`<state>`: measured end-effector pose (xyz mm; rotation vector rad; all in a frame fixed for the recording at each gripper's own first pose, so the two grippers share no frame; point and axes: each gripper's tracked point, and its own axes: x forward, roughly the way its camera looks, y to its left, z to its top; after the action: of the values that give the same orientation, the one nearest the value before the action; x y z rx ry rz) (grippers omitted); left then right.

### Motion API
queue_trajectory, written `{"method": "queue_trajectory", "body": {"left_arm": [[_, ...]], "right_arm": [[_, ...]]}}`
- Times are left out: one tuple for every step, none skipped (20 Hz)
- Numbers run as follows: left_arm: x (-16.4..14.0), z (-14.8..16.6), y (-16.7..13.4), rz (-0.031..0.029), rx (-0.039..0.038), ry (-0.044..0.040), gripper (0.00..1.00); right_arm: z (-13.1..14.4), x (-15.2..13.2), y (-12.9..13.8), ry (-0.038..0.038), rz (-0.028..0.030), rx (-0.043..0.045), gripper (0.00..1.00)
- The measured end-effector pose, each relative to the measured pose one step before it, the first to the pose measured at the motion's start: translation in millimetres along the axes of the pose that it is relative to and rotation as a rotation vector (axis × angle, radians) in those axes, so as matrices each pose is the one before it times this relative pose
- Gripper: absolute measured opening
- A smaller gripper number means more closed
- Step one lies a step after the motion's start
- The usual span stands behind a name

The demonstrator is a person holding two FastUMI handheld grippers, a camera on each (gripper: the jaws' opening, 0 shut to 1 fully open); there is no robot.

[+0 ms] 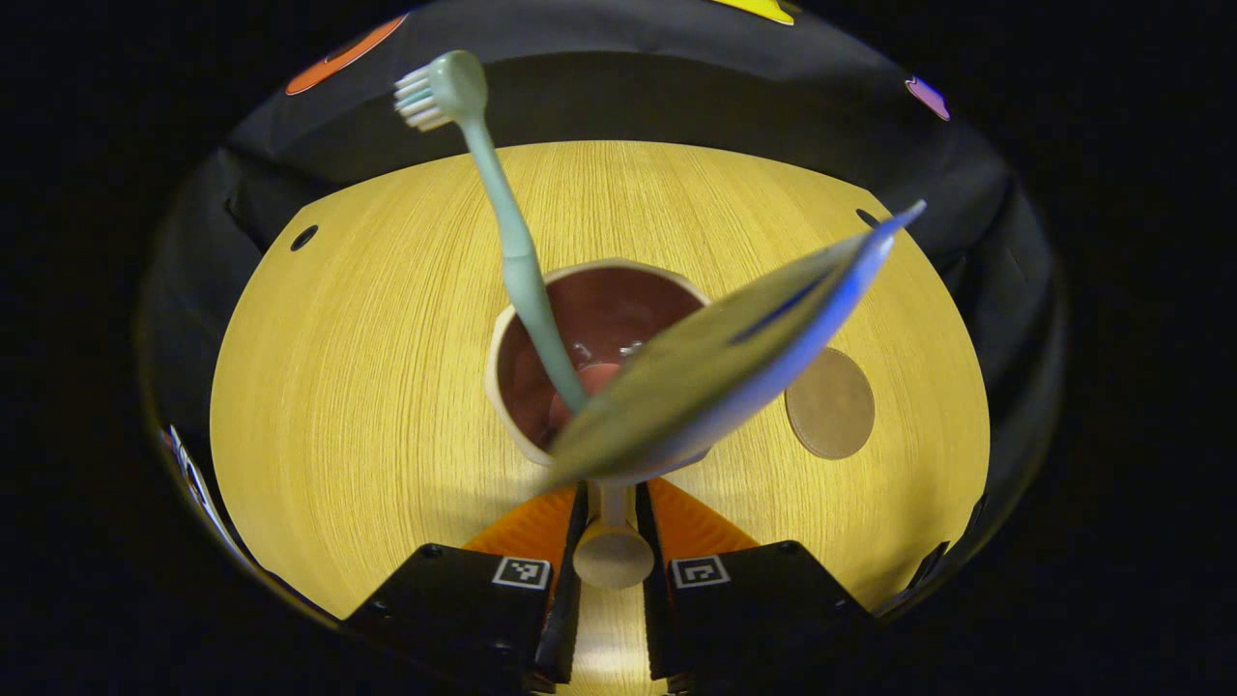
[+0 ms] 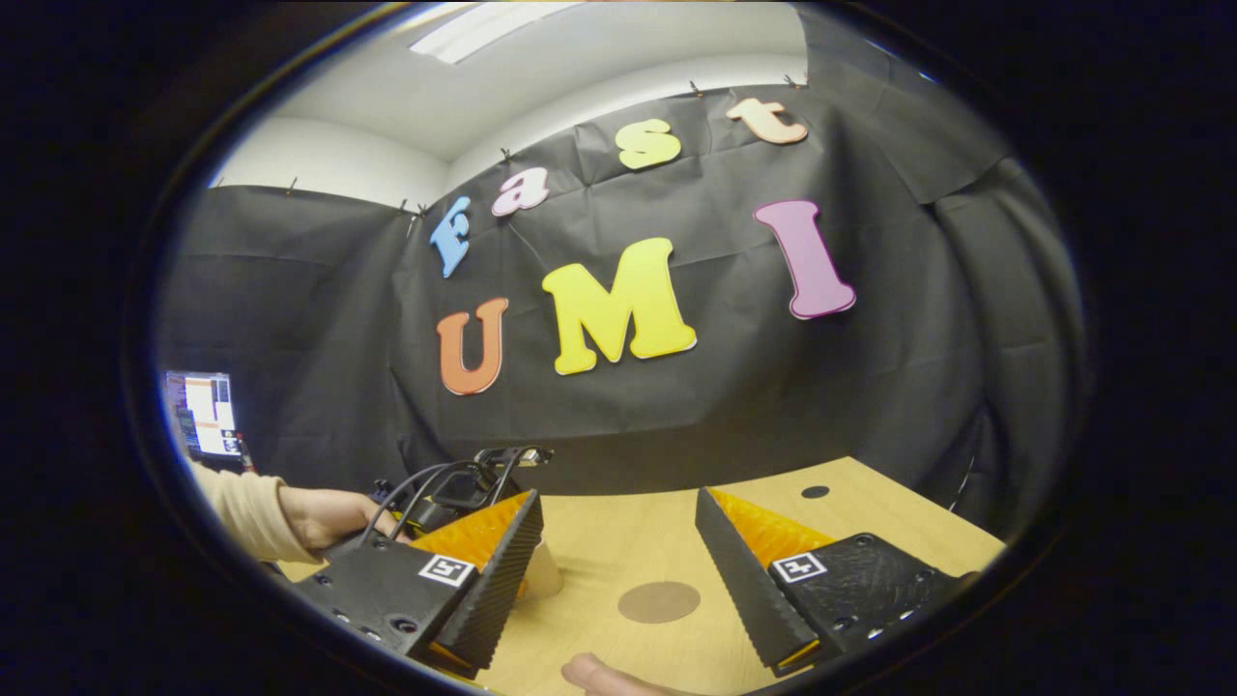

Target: Put the toothbrush and toothpaste on the desktop into the cup, then pick up the cup and place it on the coaster on the desktop.

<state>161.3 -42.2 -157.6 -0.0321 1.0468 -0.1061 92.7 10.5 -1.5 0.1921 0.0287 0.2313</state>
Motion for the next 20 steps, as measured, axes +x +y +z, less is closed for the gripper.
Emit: {"method": "queue_trajectory", "body": {"left_arm": [[0.24,0.97,-0.54,-0.00182,-0.00288,-0.00815,0.30],[0.56,-0.68,0.88,-0.00487,-0.00969,-0.00794,0.29],[-0.31,-0.48,-1.07,-0.00744,-0.01196,-0.00722,0.28],[-1.87,0.33,-1.05,-0.00143,-0.00631,-0.00580,0.31],[-2.98,1.75,-0.27,0.00138,-0.00243,-0.00996,0.27],[-3.96,3.81,0.20,0.00563,-0.00305,-0.01740,0.26],[-4.63,4.45,0.32,0.00862,0.00192,-0.01551,0.25],[-5.15,5.51,-0.17,0.00870,0.00558,-0.01936,0.25],[-4.94,5.63,-0.78,0.00614,0.00680,-0.01807,0.25],[-4.54,5.19,-2.18,0.00048,0.00240,-0.01415,0.24],[-3.95,4.61,-3.91,-0.00467,-0.00026,-0.00990,0.25],[-3.62,4.59,-4.69,-0.00336,0.00293,-0.00857,0.24],[-3.34,5.62,-5.40,-0.00285,0.00444,-0.01114,0.25],[-2.97,6.17,-6.29,-0.00356,0.00999,-0.00939,0.25],[-2.82,6.85,-7.27,-0.00512,0.01124,-0.01036,0.24],[-2.28,6.99,-8.60,-0.00890,0.01422,-0.00689,0.24],[-1.86,7.31,-10.60,-0.01270,0.01653,-0.00430,0.24],[-1.13,6.54,-10.35,-0.01054,0.01700,-0.00069,0.25],[-1.08,6.77,-10.77,-0.01288,0.01781,-0.00076,0.25],[-0.30,6.95,-11.09,-0.01252,0.01772,0.00144,0.25]], "right_arm": [[0.62,-0.77,-0.06,-0.00319,-0.00125,-0.00462,0.95],[1.52,0.07,-0.12,-0.00370,-0.00042,-0.00569,0.96],[0.16,-0.06,-0.92,-0.00398,-0.00149,-0.00523,0.96],[0.43,-0.22,-1.31,-0.00245,-0.00183,-0.00350,0.96],[-0.03,-0.77,-0.48,-0.00197,-0.00108,-0.00151,0.96],[0.69,0.67,-0.66,-0.00067,-0.00134,0.00121,0.96],[0.08,0.46,-1.03,-0.00155,-0.00104,0.00362,0.96],[1.27,0.28,-0.63,-0.00189,-0.00108,0.00297,0.96],[0.90,-0.99,-1.28,-0.00189,-0.00181,0.00202,0.96],[0.80,-0.24,-0.73,-0.00348,-0.00206,0.00029,0.99],[0.97,-0.73,-0.81,-0.00302,-0.00343,0.00069,0.96],[0.31,0.04,-1.08,-0.00167,-0.00238,0.00058,0.95],[0.32,-0.51,-0.02,-0.00168,0.00014,-0.00133,0.96],[1.02,-0.70,-0.86,-0.00352,-0.00271,-0.00292,0.96],[2.48,0.06,-1.61,-0.00616,-0.00469,-0.00226,0.96],[2.43,-1.18,-1.49,-0.00678,-0.00323,-0.00165,0.96],[1.19,-0.13,-2.59,-0.00526,-0.00479,-0.00249,0.96],[1.59,0.13,-3.68,-0.00416,-0.00734,-0.00318,0.96],[0.76,0.91,-4.66,-0.00476,-0.00977,-0.00115,0.96],[1.34,0.56,-5.12,-0.00261,-0.01215,0.00152,0.95]]}}
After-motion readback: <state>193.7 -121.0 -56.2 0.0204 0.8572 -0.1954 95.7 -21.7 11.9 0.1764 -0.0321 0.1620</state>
